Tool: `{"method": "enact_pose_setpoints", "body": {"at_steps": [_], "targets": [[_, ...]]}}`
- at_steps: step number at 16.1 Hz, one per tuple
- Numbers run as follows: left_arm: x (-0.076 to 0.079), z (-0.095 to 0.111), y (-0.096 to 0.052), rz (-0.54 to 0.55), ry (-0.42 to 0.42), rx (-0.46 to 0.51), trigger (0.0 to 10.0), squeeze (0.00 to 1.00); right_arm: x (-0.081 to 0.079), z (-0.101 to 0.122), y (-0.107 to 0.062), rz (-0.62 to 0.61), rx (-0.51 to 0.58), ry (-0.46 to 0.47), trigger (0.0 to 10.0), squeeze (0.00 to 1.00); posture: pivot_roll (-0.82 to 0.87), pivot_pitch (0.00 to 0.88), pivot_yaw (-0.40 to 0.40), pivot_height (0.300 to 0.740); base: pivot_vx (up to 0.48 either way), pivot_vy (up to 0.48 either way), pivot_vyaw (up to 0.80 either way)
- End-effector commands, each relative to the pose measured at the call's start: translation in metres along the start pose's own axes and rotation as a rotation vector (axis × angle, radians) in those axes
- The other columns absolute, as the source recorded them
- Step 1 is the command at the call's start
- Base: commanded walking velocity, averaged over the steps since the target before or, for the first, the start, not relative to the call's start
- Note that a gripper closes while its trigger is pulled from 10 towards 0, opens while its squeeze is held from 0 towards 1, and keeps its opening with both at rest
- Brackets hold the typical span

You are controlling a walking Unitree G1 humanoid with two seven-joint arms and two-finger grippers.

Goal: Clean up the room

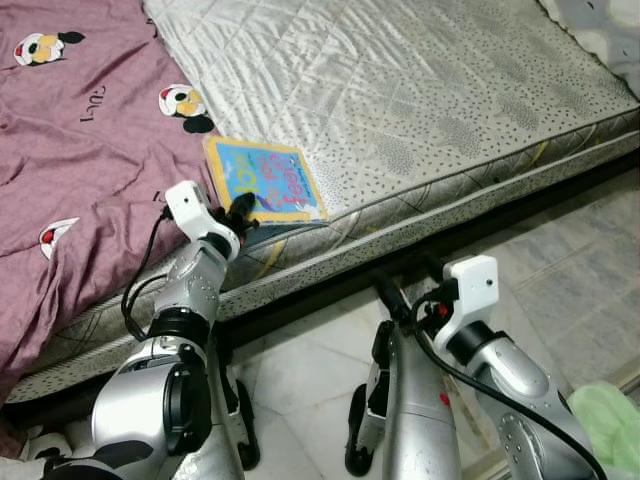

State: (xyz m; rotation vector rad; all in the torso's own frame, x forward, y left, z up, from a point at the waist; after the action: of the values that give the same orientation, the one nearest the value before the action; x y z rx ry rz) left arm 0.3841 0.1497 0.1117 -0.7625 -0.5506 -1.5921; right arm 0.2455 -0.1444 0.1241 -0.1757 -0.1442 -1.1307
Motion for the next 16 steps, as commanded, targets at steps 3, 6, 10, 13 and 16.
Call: {"method": "enact_pose_setpoints", "body": {"at_steps": [3,6,10,13,16], "targets": [[0.003,0.015,0.0,-0.012,0.1,0.072,0.0,0.0,0.003,-0.004,0.002,-0.048,-0.005,-0.008,10.0,0.0,-0.11,0.2,-0.026,0.535,0.0,0.0,0.0],[0.012,0.029,-0.001,-0.055,0.17,0.154,0.0,0.0,0.003,-0.007,0.008,-0.088,-0.001,0.02,10.0,0.0,-0.09,0.169,-0.007,0.535,0.0,0.0,0.0],[0.018,0.036,-0.002,-0.085,0.233,0.192,0.0,0.0,0.003,-0.01,0.011,-0.112,-0.007,0.037,10.0,0.0,-0.08,0.154,0.002,0.535,0.0,0.0,0.0],[0.018,0.036,-0.002,-0.085,0.233,0.192,0.0,0.0,0.003,-0.01,0.011,-0.112,-0.007,0.037,10.0,0.0,-0.08,0.154,0.002,0.535,0.0,0.0,0.0],[0.018,0.036,-0.002,-0.085,0.233,0.192,0.0,0.0,0.003,-0.01,0.011,-0.112,-0.007,0.037,10.0,0.0,-0.08,0.154,0.002,0.535,0.0,0.0,0.0]]}}
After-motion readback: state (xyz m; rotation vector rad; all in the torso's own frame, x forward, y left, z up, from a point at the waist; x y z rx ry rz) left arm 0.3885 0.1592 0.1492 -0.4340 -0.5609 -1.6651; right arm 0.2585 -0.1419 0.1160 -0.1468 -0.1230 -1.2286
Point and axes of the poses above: a point about 5 cm out from each wrist's last joint towards the gripper, its own y axis pointing out of the wrist towards the gripper, its own z axis along the axis of the wrist's last joint, x = y × z, the point moved 1 cm from there along y, pointing out of the wrist towards the gripper, and after that the axes turned 15 degrees about -y, right-handed, at the moved point
